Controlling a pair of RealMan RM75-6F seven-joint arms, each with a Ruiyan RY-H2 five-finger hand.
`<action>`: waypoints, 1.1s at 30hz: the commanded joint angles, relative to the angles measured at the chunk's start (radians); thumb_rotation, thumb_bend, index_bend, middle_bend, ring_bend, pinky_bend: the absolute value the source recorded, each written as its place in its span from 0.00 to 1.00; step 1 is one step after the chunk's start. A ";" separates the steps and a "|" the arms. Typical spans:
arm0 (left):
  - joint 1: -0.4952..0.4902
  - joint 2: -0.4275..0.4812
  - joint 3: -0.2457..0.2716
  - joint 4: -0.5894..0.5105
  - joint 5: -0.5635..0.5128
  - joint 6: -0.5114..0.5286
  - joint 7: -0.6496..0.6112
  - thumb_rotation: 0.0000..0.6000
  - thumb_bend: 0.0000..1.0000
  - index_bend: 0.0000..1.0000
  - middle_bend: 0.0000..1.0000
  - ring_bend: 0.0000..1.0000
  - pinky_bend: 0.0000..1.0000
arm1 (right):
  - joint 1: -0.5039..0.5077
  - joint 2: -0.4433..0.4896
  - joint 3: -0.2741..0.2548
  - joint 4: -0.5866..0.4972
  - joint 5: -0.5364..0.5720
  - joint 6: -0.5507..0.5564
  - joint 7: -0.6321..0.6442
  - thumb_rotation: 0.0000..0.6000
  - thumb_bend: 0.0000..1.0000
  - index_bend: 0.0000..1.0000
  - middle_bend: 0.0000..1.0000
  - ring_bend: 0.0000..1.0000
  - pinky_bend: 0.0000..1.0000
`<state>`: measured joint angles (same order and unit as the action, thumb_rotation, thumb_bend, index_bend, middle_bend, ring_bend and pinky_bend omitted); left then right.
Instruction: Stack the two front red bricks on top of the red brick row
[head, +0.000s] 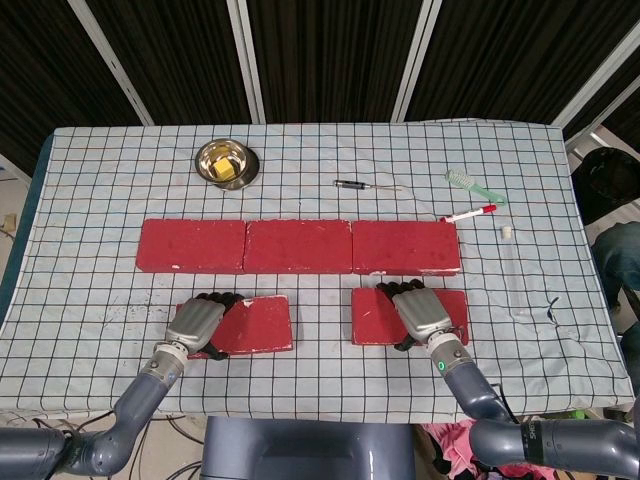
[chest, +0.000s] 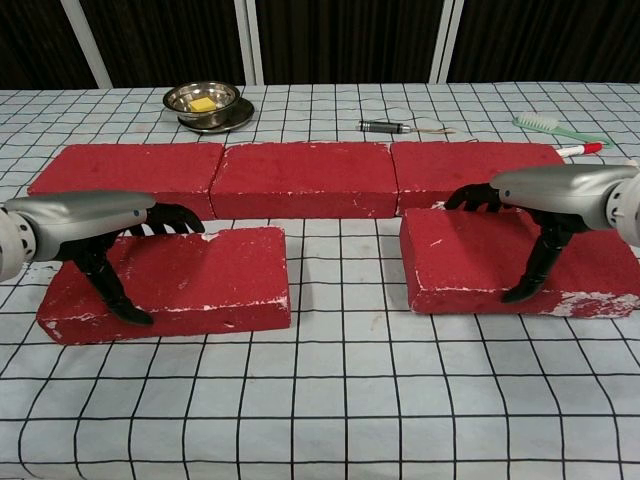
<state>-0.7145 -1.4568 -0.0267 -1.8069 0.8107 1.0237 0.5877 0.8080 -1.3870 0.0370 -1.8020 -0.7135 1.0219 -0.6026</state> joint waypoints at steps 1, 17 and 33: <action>-0.002 0.001 0.002 0.001 -0.002 -0.004 -0.001 1.00 0.27 0.18 0.26 0.17 0.31 | -0.001 0.000 0.000 0.001 0.000 0.001 0.001 1.00 0.00 0.11 0.20 0.18 0.12; -0.004 0.001 0.013 0.004 0.000 -0.001 -0.004 1.00 0.27 0.19 0.26 0.17 0.31 | -0.003 0.006 -0.001 0.003 -0.005 -0.008 0.005 1.00 0.00 0.11 0.20 0.18 0.12; -0.009 0.022 -0.008 -0.033 0.023 0.024 -0.012 1.00 0.27 0.19 0.25 0.17 0.30 | 0.002 0.021 0.013 -0.021 -0.009 0.004 -0.002 1.00 0.00 0.11 0.20 0.18 0.12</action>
<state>-0.7229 -1.4409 -0.0295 -1.8323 0.8272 1.0423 0.5794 0.8108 -1.3699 0.0474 -1.8198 -0.7202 1.0232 -0.6059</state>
